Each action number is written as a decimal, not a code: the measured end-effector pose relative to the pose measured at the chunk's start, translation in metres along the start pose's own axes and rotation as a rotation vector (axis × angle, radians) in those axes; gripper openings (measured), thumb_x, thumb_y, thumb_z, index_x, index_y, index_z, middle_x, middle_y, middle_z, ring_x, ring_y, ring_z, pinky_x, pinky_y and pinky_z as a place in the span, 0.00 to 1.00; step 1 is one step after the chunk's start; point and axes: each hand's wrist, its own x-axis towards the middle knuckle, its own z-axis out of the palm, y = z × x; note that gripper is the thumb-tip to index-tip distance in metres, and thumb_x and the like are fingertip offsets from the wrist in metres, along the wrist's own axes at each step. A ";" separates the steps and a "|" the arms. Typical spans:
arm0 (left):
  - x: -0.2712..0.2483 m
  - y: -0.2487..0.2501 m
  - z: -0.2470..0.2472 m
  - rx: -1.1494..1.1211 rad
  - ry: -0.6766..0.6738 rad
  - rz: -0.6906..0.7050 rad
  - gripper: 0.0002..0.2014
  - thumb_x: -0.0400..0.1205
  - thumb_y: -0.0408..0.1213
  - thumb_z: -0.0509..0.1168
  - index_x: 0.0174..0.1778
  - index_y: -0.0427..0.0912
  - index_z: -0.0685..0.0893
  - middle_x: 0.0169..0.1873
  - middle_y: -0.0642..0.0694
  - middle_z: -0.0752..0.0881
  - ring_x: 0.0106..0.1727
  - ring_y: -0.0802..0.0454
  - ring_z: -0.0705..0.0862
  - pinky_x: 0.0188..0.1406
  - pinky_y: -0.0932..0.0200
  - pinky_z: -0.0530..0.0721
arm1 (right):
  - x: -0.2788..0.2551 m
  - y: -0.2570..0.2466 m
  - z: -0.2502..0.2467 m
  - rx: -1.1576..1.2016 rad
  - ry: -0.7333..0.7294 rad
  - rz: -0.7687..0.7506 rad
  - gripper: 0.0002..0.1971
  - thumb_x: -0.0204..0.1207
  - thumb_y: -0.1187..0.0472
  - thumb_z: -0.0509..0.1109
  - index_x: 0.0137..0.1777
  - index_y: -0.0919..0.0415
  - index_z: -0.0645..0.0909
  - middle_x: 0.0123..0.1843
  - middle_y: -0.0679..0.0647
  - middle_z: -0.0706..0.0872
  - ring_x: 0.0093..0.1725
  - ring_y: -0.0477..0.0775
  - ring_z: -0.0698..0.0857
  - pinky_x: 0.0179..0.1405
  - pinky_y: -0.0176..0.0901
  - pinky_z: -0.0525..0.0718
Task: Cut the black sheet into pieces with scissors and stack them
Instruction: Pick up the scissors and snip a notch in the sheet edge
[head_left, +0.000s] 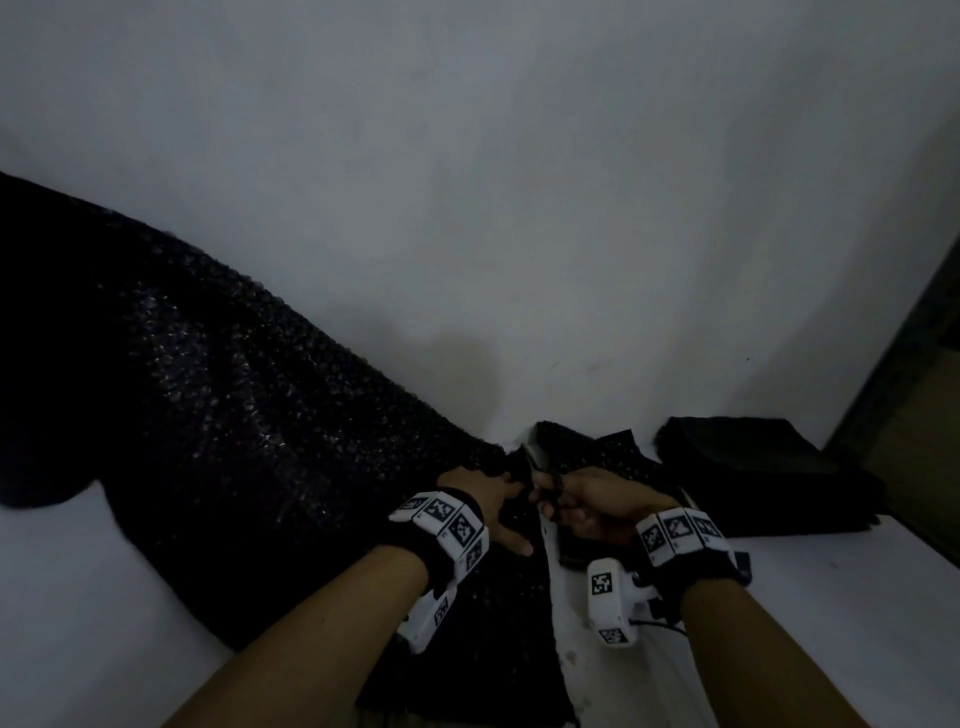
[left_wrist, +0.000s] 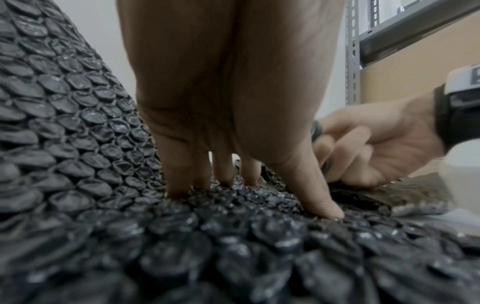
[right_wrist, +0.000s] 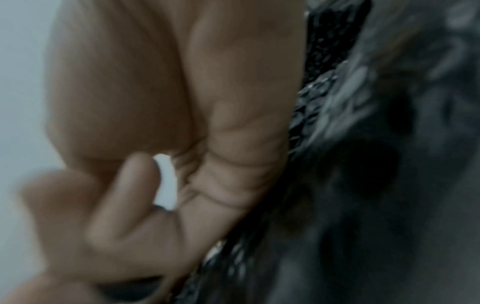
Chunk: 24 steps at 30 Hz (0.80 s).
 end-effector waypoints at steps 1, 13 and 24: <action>0.000 0.000 0.000 -0.003 0.002 -0.004 0.47 0.76 0.69 0.67 0.87 0.53 0.59 0.85 0.47 0.63 0.79 0.42 0.70 0.77 0.49 0.71 | -0.003 0.000 0.001 0.046 -0.013 -0.009 0.17 0.74 0.49 0.75 0.45 0.65 0.84 0.34 0.56 0.83 0.21 0.43 0.70 0.18 0.32 0.67; -0.018 0.004 -0.013 -0.260 0.133 -0.041 0.22 0.88 0.47 0.62 0.77 0.44 0.79 0.81 0.43 0.71 0.77 0.42 0.74 0.72 0.61 0.70 | -0.063 0.000 0.014 -0.060 -0.037 -0.131 0.16 0.68 0.47 0.80 0.44 0.56 0.79 0.41 0.59 0.89 0.24 0.46 0.76 0.19 0.34 0.68; -0.087 0.055 -0.030 -1.429 -0.120 -0.005 0.20 0.90 0.48 0.59 0.58 0.31 0.83 0.46 0.31 0.90 0.51 0.33 0.90 0.52 0.42 0.90 | -0.104 -0.004 0.056 -0.126 0.167 -0.283 0.07 0.82 0.68 0.69 0.43 0.68 0.85 0.33 0.63 0.85 0.25 0.48 0.83 0.23 0.35 0.78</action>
